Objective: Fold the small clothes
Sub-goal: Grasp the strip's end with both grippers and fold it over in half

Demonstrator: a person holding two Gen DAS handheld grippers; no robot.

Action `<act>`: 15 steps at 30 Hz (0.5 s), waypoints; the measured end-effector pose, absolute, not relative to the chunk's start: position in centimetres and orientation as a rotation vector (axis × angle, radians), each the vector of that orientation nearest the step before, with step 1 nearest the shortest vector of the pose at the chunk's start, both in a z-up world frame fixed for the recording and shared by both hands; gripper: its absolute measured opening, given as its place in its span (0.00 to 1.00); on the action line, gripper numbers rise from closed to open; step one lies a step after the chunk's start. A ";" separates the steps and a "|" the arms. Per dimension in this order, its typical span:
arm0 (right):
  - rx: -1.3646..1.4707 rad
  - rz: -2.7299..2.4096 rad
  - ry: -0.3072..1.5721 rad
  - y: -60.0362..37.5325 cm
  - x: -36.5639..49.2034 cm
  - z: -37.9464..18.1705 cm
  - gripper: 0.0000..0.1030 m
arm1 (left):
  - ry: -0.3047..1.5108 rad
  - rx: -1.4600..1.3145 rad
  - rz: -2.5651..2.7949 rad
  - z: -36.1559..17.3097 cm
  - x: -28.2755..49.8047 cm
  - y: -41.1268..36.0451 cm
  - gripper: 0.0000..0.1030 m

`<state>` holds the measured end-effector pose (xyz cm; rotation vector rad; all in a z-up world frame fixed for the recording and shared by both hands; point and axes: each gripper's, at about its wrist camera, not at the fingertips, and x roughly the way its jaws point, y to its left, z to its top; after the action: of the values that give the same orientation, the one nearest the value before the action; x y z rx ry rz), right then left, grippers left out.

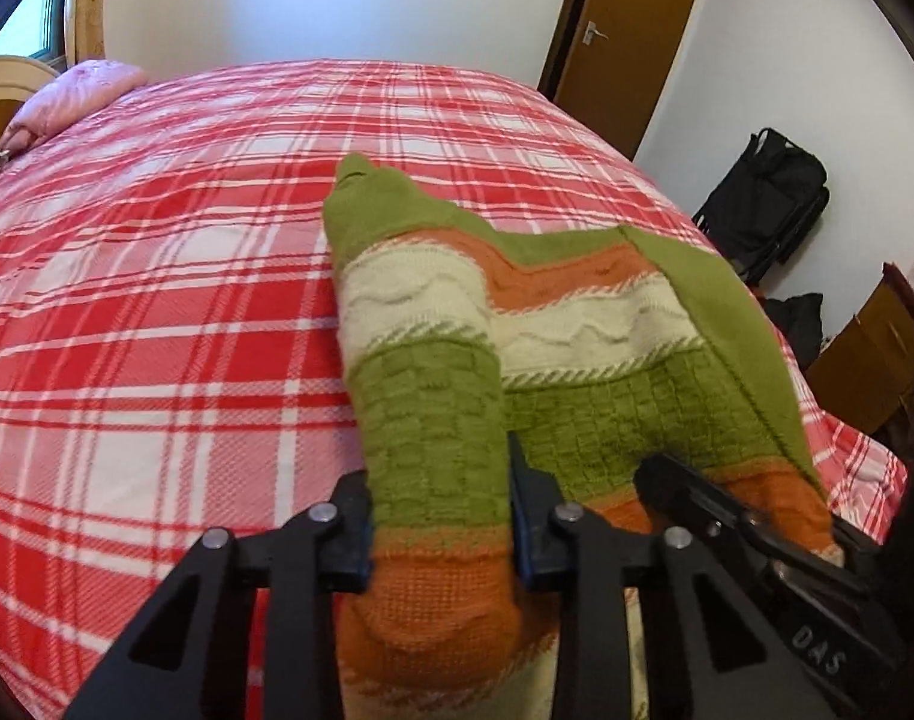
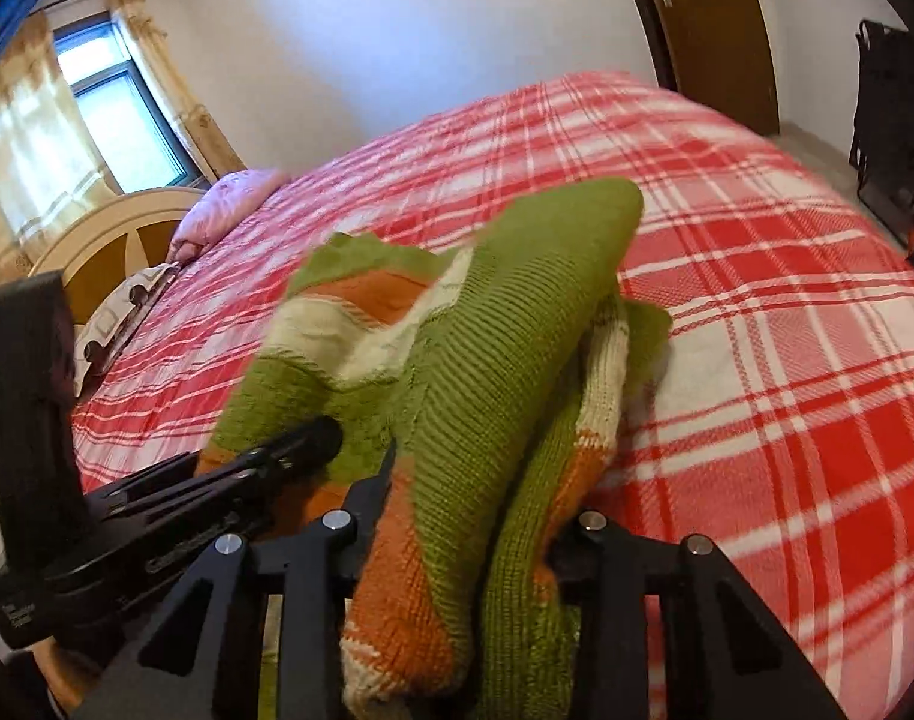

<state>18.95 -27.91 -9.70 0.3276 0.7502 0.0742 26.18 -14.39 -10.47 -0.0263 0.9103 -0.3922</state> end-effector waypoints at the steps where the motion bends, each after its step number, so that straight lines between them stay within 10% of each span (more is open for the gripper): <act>1: 0.332 0.076 0.739 -27.6 17.8 -9.4 0.35 | 0.914 -0.027 -0.393 -10.3 25.8 -14.1 0.32; 15: 0.379 -0.060 0.632 -30.5 6.1 -6.6 0.35 | 0.863 0.098 -0.517 -8.4 18.5 -17.8 0.32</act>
<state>6.15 -30.51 -6.57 0.3790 0.6322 -0.0599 18.53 -17.82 -8.35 0.0976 0.8630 -0.5166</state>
